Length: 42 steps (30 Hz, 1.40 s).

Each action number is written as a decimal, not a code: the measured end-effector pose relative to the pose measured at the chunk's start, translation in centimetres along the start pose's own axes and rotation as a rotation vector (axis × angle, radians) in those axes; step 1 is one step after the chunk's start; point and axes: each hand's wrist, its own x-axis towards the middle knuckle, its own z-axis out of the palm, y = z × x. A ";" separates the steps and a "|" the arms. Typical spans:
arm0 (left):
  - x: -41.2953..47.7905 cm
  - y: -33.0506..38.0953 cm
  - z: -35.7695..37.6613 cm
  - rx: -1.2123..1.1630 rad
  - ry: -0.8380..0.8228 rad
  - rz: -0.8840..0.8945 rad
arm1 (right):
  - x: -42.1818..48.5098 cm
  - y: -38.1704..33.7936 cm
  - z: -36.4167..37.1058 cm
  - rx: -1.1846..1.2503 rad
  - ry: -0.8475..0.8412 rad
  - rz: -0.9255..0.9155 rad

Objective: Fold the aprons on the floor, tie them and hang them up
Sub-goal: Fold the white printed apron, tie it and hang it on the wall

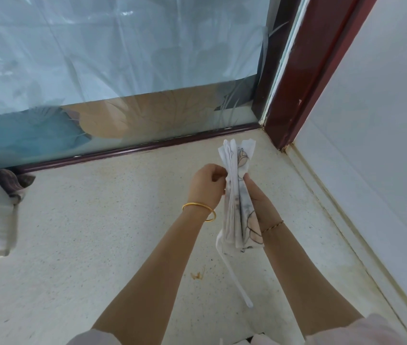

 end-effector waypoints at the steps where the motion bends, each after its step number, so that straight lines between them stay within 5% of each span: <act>1: -0.1 0.0 0.1 0.029 -0.023 -0.013 | 0.1 0.2 0.1 -0.055 -0.011 -0.054; 11: -0.7 0.1 0.8 -0.057 -0.230 -0.195 | 0.1 0.9 0.3 -0.240 0.081 -0.185; 23: -1.2 0.2 -0.1 -0.253 -0.351 -0.244 | 0.2 1.0 -0.3 -0.174 0.029 -0.183; 36: -1.5 -0.3 0.6 0.231 0.079 0.025 | 0.5 1.2 0.2 -0.314 0.115 -0.275; 39: -1.2 0.1 0.4 0.217 0.066 -0.009 | 0.6 1.3 0.4 -0.370 0.203 -0.305; 42: -1.0 0.6 0.0 -0.046 -0.017 -0.169 | 0.8 1.4 0.4 -0.461 0.316 -0.335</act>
